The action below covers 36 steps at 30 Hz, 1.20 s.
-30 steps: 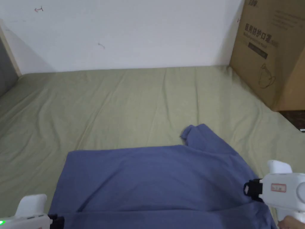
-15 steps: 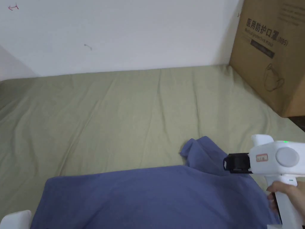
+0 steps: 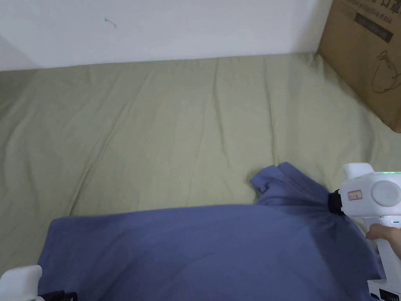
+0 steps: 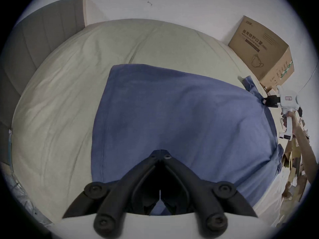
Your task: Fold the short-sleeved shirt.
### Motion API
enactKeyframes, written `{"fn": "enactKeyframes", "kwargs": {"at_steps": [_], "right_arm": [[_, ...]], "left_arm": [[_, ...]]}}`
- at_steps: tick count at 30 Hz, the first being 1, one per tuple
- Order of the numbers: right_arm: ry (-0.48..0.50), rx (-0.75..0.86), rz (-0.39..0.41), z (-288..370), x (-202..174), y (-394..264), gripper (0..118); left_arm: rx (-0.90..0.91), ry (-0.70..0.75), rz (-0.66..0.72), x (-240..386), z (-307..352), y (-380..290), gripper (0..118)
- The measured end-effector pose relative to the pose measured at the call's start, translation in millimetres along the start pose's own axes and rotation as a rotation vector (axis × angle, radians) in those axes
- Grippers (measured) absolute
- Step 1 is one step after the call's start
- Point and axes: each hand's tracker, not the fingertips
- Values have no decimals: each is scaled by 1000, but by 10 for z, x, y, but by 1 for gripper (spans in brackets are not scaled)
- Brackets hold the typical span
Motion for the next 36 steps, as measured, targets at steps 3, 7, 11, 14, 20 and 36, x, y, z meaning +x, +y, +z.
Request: {"fn": "enactKeyframes", "kwargs": {"at_steps": [3, 7, 11, 14, 20, 36], "right_arm": [[11, 19, -41, 152, 13, 59, 0], [73, 54, -88, 348, 45, 132, 0], [46, 54, -59, 385, -13, 163, 0], [47, 45, -61, 346, -28, 147, 0], [41, 29, -71, 279, 9, 131, 0], [104, 149, -99, 1359, 67, -94, 0]], "left_arm": [[15, 16, 0, -43, 39, 72, 0], [63, 9, 42, -185, 48, 310, 27], [85, 48, 63, -332, -139, 710, 92], [45, 59, 94, -418, -380, 1034, 91], [9, 116, 125, -521, -929, 1371, 78], [138, 85, -19, -255, 425, 1042, 1]]}}
